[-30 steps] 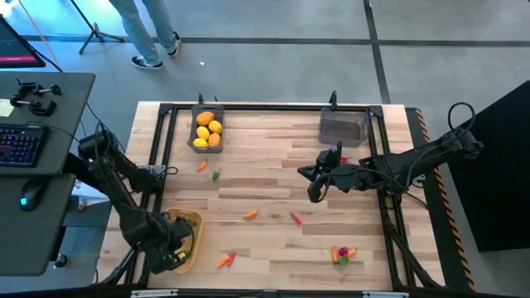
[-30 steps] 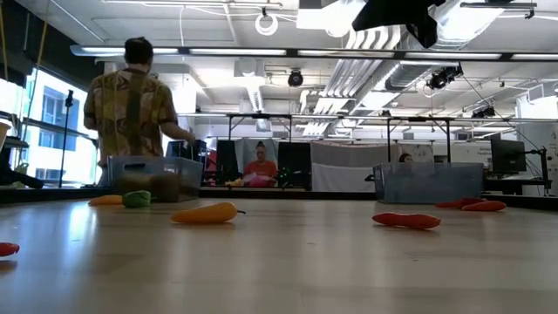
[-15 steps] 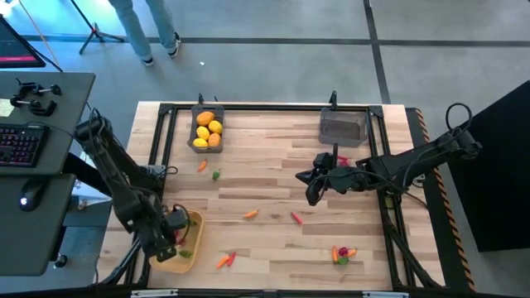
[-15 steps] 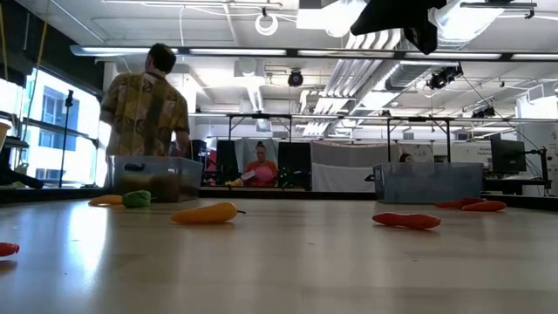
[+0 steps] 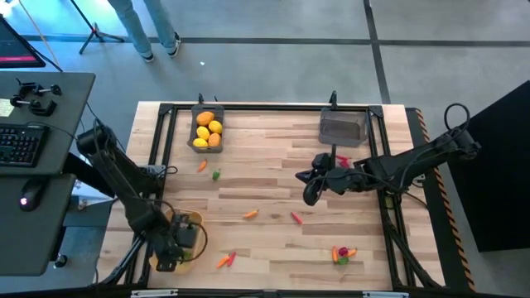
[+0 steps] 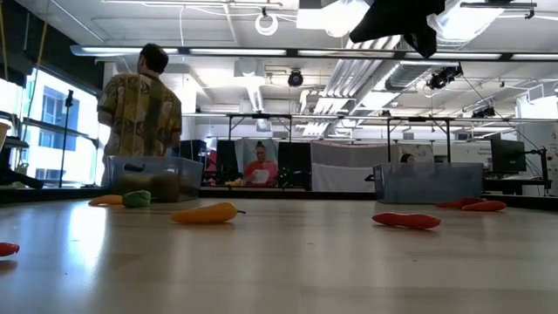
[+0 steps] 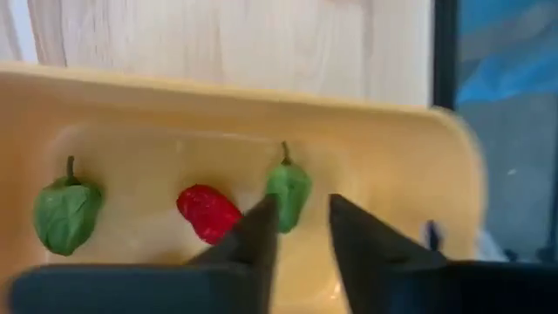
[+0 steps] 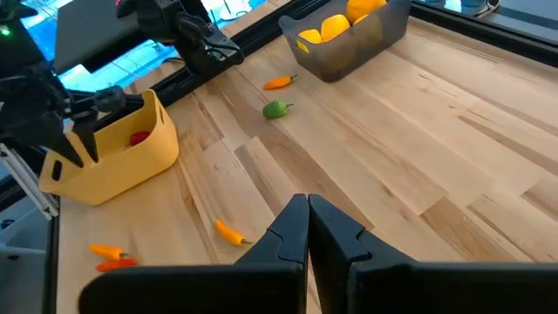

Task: Sort produce into baskets
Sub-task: Adjust the yellow bin, then put the top red bell pepper into the yellow bin, then put the red bell pepper into the yellow bin

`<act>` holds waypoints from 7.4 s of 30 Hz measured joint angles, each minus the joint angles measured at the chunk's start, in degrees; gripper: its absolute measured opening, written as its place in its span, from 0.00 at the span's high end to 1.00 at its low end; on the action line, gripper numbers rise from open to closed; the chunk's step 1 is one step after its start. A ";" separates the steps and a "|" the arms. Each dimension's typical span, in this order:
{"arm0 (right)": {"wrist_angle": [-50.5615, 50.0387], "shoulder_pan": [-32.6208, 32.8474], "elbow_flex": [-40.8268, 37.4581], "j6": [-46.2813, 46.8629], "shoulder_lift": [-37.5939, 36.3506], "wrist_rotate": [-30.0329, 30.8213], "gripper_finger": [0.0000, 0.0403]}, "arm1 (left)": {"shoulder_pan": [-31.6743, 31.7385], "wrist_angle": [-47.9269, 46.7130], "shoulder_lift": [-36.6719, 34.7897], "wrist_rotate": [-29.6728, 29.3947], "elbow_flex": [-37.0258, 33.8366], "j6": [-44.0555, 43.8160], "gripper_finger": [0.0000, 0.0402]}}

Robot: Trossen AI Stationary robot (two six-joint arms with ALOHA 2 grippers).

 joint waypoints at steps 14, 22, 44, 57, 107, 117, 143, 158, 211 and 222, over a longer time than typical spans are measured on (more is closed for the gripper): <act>-0.55 -0.02 0.00 0.21 3.64 -0.57 1.00 | 5.90 -0.33 3.65 -5.64 0.00 5.72 1.00; -0.75 -0.02 0.00 -0.67 4.46 -0.75 1.00 | 7.53 2.22 3.57 1.07 0.07 4.47 1.00; -1.25 -0.02 0.00 -1.57 4.46 -0.83 1.00 | 9.34 12.29 3.57 6.81 0.09 3.27 1.00; -5.55 -1.15 0.04 3.66 3.44 1.50 1.00 | 11.36 5.59 -3.44 11.93 0.09 -2.65 1.00; -25.86 -40.53 -17.87 1.42 7.54 -23.53 0.92 | 17.41 17.10 -28.59 -43.18 4.02 10.81 1.00; 4.22 -28.44 -10.36 5.83 -0.66 -21.96 0.98 | 30.20 19.37 -27.10 -48.35 4.00 9.56 1.00; 36.64 -2.75 42.33 -3.95 61.34 -25.30 0.98 | 39.42 19.05 -26.72 -36.76 4.00 19.80 1.00; 31.38 -3.52 75.35 -6.51 83.21 -30.49 0.87 | 39.41 18.96 -26.72 -35.72 4.00 19.63 1.00; -32.22 0.29 20.49 -7.01 20.30 -37.07 0.52 | 39.41 19.48 -26.88 -38.03 3.98 18.29 1.00; -28.05 25.75 8.66 25.47 14.76 -35.67 0.52 | 39.43 19.44 -26.88 -39.52 3.98 18.29 1.00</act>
